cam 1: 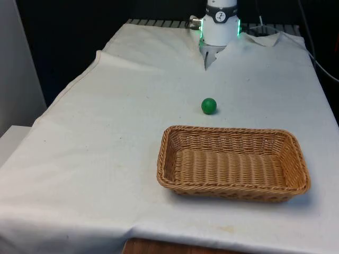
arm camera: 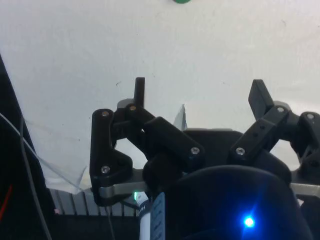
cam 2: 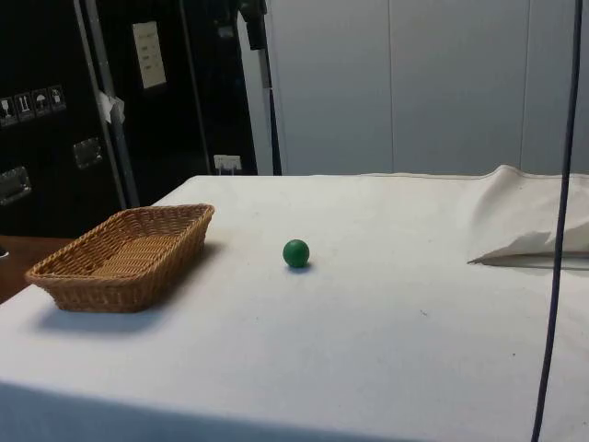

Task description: Pick up the ball and place it into the basket.

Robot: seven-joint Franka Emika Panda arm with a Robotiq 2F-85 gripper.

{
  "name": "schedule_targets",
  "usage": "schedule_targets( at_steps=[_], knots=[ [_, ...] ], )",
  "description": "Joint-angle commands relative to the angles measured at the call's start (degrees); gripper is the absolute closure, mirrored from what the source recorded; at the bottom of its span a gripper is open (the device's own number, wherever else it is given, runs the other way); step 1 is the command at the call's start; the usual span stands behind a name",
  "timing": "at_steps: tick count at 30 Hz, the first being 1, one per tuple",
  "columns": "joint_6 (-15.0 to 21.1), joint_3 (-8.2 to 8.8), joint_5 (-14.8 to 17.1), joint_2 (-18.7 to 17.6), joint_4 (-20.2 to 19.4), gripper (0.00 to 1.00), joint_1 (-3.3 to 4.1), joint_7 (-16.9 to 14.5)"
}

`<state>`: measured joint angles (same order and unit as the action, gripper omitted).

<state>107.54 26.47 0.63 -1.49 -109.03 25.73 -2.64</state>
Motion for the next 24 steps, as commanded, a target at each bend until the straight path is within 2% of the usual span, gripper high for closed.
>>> schedule_targets(
  at_steps=[1,6,10,11,15,19,24],
  knots=[
    [0.0,0.06,0.0,0.3,-0.3,0.00,0.00,-0.1],
    [1.0,0.06,-1.3,3.3,-3.5,0.00,0.00,-0.6],
    [1.5,0.17,-2.1,4.8,-5.4,0.00,-0.11,-1.0],
    [0.6,0.17,-1.7,4.3,-4.8,0.00,-0.06,-1.0],
    [2.0,0.40,-2.9,6.6,-7.6,0.00,-0.17,-1.8],
    [1.7,0.63,-2.9,7.2,-8.4,0.00,-0.17,-2.3],
    [3.3,0.97,-4.2,9.4,-11.3,0.00,-0.29,-3.0]
  ],
)
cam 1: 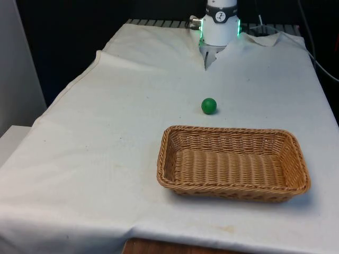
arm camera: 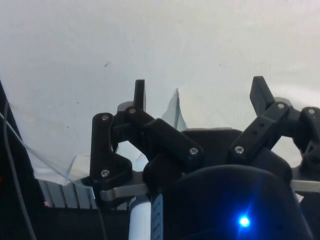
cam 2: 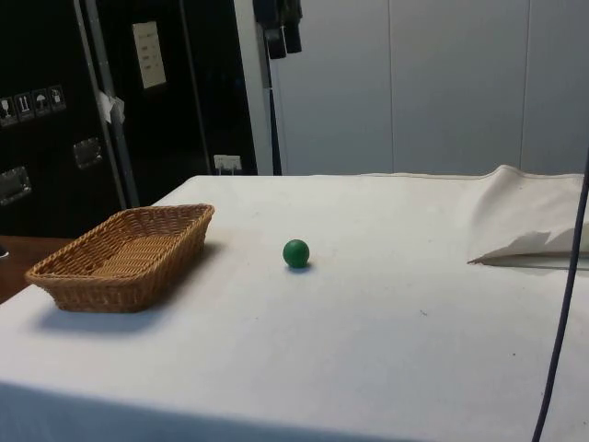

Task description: Pick up the ball and place it into the basket.

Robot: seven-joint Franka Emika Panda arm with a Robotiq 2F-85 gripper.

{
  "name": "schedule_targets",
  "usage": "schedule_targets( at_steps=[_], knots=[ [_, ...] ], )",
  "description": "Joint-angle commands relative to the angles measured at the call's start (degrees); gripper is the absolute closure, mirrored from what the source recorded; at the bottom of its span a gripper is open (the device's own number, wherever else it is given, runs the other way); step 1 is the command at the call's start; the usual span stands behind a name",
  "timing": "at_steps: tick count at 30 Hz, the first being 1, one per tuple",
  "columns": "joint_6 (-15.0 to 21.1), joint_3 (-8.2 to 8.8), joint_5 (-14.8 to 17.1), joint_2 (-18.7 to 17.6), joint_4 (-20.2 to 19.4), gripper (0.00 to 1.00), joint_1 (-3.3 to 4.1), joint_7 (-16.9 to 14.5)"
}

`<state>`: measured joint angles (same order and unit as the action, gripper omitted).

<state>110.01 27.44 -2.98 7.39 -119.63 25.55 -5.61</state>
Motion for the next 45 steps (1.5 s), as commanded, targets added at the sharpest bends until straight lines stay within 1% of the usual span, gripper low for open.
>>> schedule_targets(
  at_steps=[1,2,3,6,10,11,13,20,21,23,27,28,29,30,31,35,38,39,40,45],
  knots=[
    [1.1,0.06,-0.8,0.7,-1.2,0.00,-0.11,-0.1],
    [0.2,0.06,-0.2,0.2,-0.3,0.00,0.00,-0.1],
    [1.4,0.11,-0.9,0.9,-1.7,0.00,-0.11,-0.2],
    [2.5,0.17,-1.4,1.4,-3.6,0.00,-0.11,-0.1],
    [3.7,0.17,-1.6,1.7,-5.1,0.00,-0.17,-0.1],
    [3.0,0.23,-1.0,1.3,-4.5,0.00,-0.06,-0.3],
    [4.1,0.17,-1.6,1.7,-5.6,0.00,-0.17,0.0],
    [4.4,0.17,-1.3,1.2,-5.9,0.00,-0.11,0.2],
    [3.7,0.23,-1.0,1.3,-5.6,0.00,-0.11,-0.2],
    [4.9,0.00,-1.4,0.6,-6.2,0.00,-0.06,1.0],
    [6.9,-0.11,-1.3,-0.1,-7.2,0.00,-0.11,2.1],
    [8.0,-0.11,-1.3,-0.4,-7.7,0.00,-0.11,2.8],
    [8.4,-0.11,-1.3,-0.5,-7.9,0.00,-0.06,3.0],
    [7.9,0.00,-1.0,-0.7,-7.7,0.00,-0.06,2.5],
    [9.0,-0.11,-1.3,-0.7,-8.2,0.00,-0.06,3.4],
    [11.2,-0.29,-1.2,-1.3,-9.3,0.00,0.06,4.7],
    [13.6,-0.80,-1.0,-1.8,-10.7,0.00,0.11,6.0],
    [12.5,-0.63,-1.0,-1.7,-10.3,0.00,0.00,5.3],
    [14.2,-0.97,-1.0,-1.9,-11.0,0.00,0.17,6.3],
    [17.6,-1.95,-0.8,-2.4,-13.2,0.00,0.23,8.2]
  ],
)
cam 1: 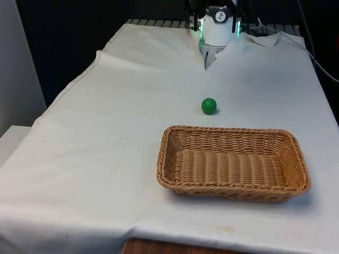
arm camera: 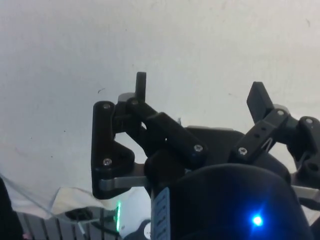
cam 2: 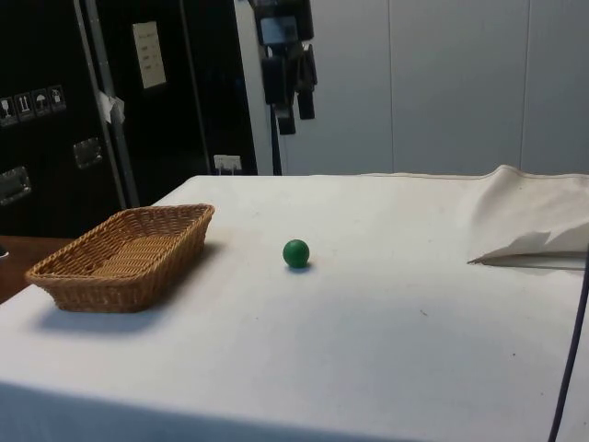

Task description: Pick up the ball and place it into the basket.

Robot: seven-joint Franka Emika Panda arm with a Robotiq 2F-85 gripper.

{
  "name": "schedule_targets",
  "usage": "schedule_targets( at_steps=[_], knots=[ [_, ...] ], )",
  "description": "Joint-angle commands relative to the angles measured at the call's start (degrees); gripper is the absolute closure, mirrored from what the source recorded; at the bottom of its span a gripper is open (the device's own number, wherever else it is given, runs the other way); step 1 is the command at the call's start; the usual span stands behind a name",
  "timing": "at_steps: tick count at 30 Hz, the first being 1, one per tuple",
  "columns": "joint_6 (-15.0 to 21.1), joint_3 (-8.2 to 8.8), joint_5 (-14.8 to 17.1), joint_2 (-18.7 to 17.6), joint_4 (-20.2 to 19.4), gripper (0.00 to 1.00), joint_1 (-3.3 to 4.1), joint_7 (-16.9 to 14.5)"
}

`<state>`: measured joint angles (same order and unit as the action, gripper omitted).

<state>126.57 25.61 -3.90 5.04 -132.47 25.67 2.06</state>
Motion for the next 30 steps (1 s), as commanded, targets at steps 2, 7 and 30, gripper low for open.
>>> schedule_targets(
  at_steps=[2,7,30],
  knots=[
    [2.2,-0.52,0.1,-0.2,-1.1,0.00,0.17,1.1],
    [4.6,-1.20,0.1,-0.3,-2.6,0.00,0.17,2.4],
    [18.1,-1.66,0.4,-8.2,-5.7,0.00,0.11,-1.9]
  ],
)
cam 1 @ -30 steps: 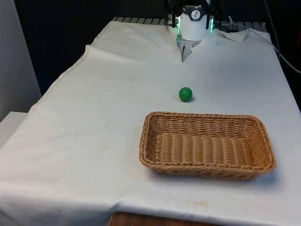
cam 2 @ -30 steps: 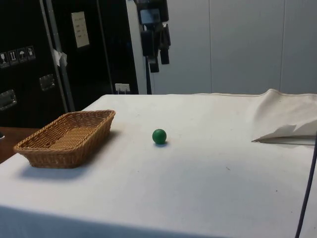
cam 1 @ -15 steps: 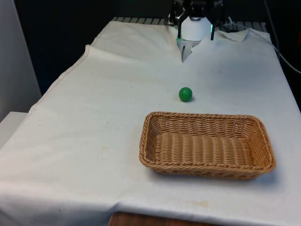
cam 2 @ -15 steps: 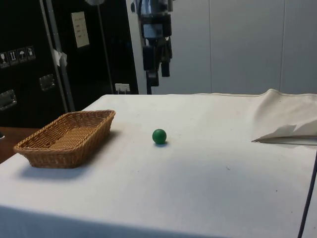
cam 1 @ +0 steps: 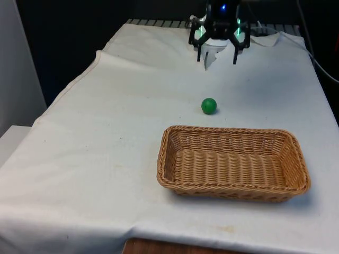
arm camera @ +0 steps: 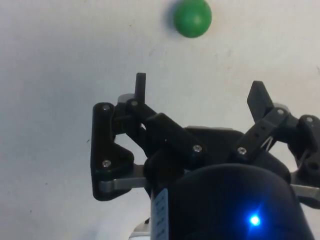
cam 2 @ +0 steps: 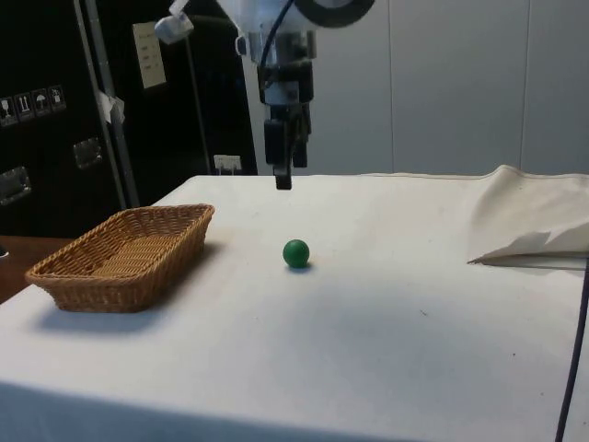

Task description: Pick up the ball and place it into the basket.

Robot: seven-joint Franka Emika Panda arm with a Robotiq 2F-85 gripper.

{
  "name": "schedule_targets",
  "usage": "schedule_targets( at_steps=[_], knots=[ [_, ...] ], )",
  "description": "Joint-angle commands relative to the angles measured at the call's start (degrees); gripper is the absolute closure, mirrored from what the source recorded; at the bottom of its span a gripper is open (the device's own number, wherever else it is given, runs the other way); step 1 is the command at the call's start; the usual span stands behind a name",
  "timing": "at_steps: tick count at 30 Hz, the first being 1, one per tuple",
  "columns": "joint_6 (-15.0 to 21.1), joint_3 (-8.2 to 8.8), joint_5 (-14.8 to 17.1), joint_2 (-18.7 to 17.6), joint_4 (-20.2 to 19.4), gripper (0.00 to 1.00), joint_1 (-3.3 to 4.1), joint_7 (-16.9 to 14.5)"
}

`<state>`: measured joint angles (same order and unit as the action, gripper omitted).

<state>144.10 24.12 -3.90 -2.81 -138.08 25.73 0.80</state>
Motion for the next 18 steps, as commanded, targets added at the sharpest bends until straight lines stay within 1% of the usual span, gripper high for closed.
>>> schedule_targets(
  at_steps=[1,3,5,8,9,10,11,15,16,17,18],
  knots=[
    [1.0,-0.17,0.5,-1.0,0.1,0.00,0.00,-1.0],
    [1.9,-0.23,0.7,-2.0,0.2,0.00,0.00,-1.7],
    [3.0,-0.11,1.3,-3.0,0.2,0.00,-0.34,-2.9],
    [4.5,0.23,2.2,-4.5,0.3,0.00,-0.63,-4.5],
    [4.1,0.63,0.8,-4.5,0.5,0.00,-0.23,-3.0],
    [5.0,0.40,2.7,-4.9,0.4,0.00,-0.74,-5.0],
    [5.7,0.74,3.9,-5.8,0.6,0.00,-0.80,-6.4],
    [6.5,1.20,7.2,-7.2,1.0,0.00,-0.97,-9.5],
    [6.7,1.38,8.9,-7.6,1.2,0.00,-1.09,-11.1],
    [6.7,1.43,9.7,-7.8,1.3,0.00,-1.15,-11.9],
    [6.5,2.18,8.7,-8.3,1.5,0.00,-0.63,-11.0]
  ],
)
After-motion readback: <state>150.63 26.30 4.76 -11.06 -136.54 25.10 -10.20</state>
